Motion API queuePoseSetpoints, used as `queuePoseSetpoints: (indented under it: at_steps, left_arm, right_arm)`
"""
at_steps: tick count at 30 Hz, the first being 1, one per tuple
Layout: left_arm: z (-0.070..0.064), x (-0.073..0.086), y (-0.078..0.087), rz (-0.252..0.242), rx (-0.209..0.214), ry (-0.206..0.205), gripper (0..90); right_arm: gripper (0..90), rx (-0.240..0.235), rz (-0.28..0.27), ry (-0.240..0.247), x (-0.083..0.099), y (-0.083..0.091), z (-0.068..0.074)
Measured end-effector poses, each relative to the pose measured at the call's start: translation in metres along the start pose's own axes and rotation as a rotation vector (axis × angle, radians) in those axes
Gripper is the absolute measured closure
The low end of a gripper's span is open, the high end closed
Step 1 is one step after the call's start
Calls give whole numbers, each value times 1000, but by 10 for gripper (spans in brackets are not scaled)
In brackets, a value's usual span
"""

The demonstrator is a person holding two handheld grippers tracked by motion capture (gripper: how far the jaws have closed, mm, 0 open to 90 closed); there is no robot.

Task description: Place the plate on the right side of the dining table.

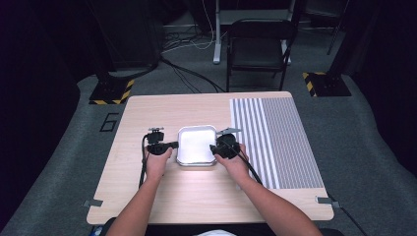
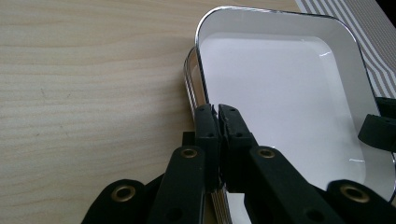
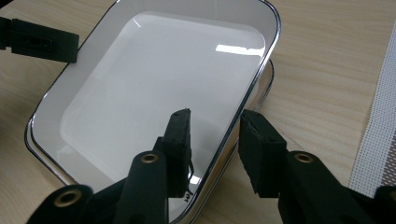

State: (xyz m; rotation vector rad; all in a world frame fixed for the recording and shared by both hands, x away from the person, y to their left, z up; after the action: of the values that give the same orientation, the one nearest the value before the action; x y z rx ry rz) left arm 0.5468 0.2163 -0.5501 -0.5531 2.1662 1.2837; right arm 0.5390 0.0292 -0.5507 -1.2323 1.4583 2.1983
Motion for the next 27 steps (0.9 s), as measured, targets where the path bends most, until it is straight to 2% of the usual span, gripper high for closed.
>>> queuePoseSetpoints:
  at_steps: [1,2,3,13,19,21,27]
  left_arm:
    - [0,0,0,-1,0,1,876]
    - [0,0,0,-2,1,3,876]
    - [0,0,0,0,2,3,875]
    - [1,1,-1,-7,3,-9,871]
    - [2,3,-3,-5,6,-10,856]
    - [2,5,-4,-2,-1,-13,827]
    - [1,5,-5,-8,-23,-19,834]
  right_arm:
    - [694,7,0,-7,0,-1,-1]
    - [694,7,0,-7,0,-1,-1]
    - [742,17,1,-3,0,-2,-3]
    - [765,23,15,-27,2,-8,-7]
    - [776,28,-4,-16,1,-9,-8]
    - [783,24,-6,-20,1,-9,-8]
    - [782,24,-4,-29,1,-9,-8]
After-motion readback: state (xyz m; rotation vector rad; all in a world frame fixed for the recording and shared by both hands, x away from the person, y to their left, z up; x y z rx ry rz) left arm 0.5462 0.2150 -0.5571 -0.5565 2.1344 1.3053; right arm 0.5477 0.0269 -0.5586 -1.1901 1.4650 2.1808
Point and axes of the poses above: each handheld gripper's, and its own axes: y roughly backward along the jaws, x roughly out of its underside, z roughly to its left, the point moved 9 cm from there along -y, roughly forward along the jaws
